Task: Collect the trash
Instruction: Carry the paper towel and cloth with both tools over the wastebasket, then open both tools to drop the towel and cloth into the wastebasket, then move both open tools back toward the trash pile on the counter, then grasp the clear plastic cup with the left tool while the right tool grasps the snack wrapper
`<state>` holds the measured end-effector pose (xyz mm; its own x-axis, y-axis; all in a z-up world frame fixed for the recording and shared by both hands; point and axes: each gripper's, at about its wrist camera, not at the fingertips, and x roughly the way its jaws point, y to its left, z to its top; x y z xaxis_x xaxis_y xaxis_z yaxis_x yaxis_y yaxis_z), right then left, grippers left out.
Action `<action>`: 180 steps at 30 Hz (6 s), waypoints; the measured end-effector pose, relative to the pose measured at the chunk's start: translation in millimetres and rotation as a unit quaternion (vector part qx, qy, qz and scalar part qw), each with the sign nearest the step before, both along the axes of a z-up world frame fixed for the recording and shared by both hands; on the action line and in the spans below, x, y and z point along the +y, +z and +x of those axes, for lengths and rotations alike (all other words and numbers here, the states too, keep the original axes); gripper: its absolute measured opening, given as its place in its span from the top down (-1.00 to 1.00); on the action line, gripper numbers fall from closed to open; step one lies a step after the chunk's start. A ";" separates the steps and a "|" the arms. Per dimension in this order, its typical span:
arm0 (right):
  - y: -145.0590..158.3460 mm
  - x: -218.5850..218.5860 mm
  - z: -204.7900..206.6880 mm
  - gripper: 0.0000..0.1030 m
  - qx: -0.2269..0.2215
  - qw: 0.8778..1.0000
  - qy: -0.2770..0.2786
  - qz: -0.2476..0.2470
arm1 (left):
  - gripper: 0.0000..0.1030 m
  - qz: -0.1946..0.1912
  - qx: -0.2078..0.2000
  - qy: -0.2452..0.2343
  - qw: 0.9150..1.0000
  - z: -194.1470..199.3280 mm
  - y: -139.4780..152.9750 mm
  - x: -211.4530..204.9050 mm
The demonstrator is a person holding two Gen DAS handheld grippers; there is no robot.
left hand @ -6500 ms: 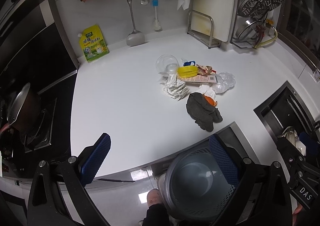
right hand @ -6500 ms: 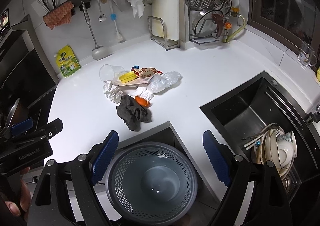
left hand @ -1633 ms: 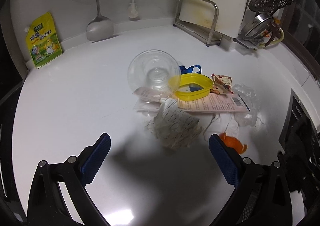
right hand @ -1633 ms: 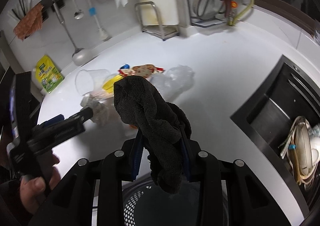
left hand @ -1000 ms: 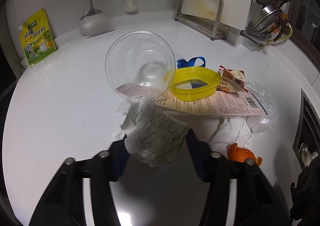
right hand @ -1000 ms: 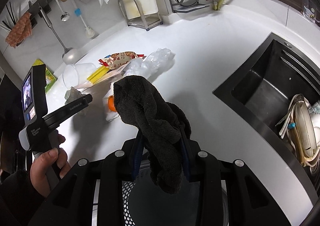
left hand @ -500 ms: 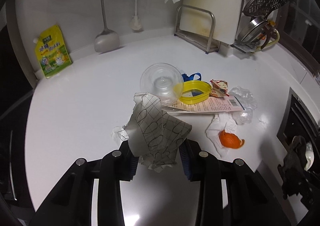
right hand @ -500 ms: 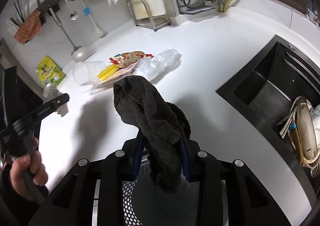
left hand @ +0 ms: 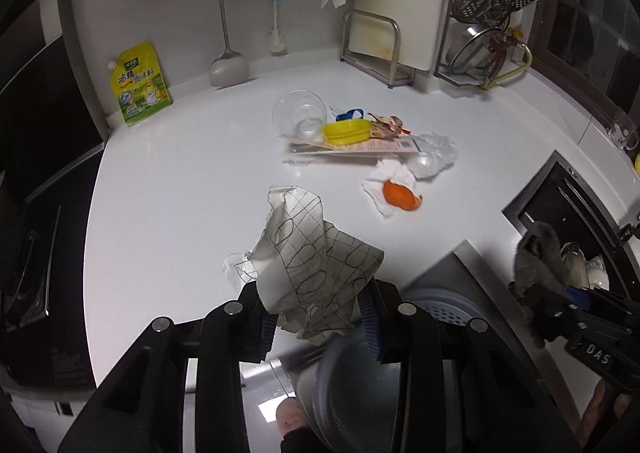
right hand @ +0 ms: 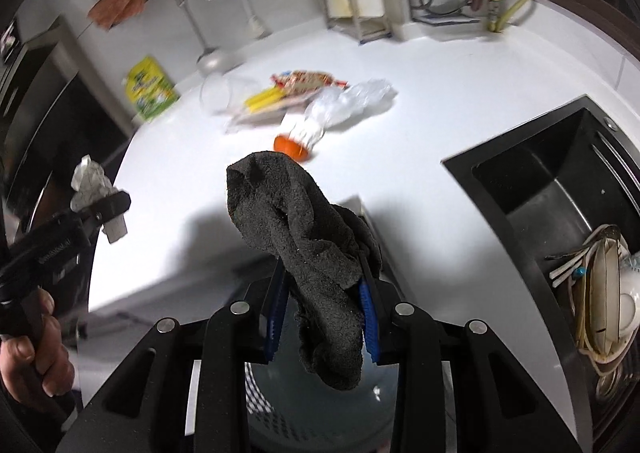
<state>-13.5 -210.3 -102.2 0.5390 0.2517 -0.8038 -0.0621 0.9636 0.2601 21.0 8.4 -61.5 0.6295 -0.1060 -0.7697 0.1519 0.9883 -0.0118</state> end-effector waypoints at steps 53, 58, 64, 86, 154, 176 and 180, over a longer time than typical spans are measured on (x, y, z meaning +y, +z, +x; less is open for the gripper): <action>-71.1 2.6 -63.4 0.38 0.087 0.992 0.093 -0.012 | 0.19 -0.008 0.093 0.009 0.996 -90.1 -81.7 -47.5; -62.4 1.2 -66.8 -0.06 0.067 0.993 0.091 -0.013 | -0.09 -0.012 0.086 0.013 0.996 -91.5 -75.6 -46.7; -54.0 -2.2 -67.2 -0.14 0.054 0.994 0.089 -0.014 | -0.26 -0.013 0.082 0.018 0.996 -92.4 -71.1 -47.3; -24.2 -12.9 -51.1 -0.16 0.021 0.998 0.060 -0.004 | -0.71 -0.026 0.038 0.040 0.998 -70.3 -28.1 -29.3; -26.4 81.7 257.0 -0.23 -0.064 0.990 -0.106 -0.071 | -0.82 -0.022 -0.046 -0.034 0.998 243.1 -67.0 46.0; -32.4 79.6 264.7 0.19 -0.055 0.990 -0.110 -0.067 | -0.68 -0.047 -0.048 -0.034 0.997 263.6 -66.6 39.0; -30.1 79.8 263.1 0.33 -0.058 0.990 -0.107 -0.064 | -0.44 -0.047 -0.045 -0.040 0.997 266.1 -66.2 36.3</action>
<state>249.6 -130.5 -132.3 0.6600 0.0210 -0.7510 0.1253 0.9825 0.1376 287.1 44.7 -127.8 0.6820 -0.2280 -0.6949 0.2349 0.9681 -0.0872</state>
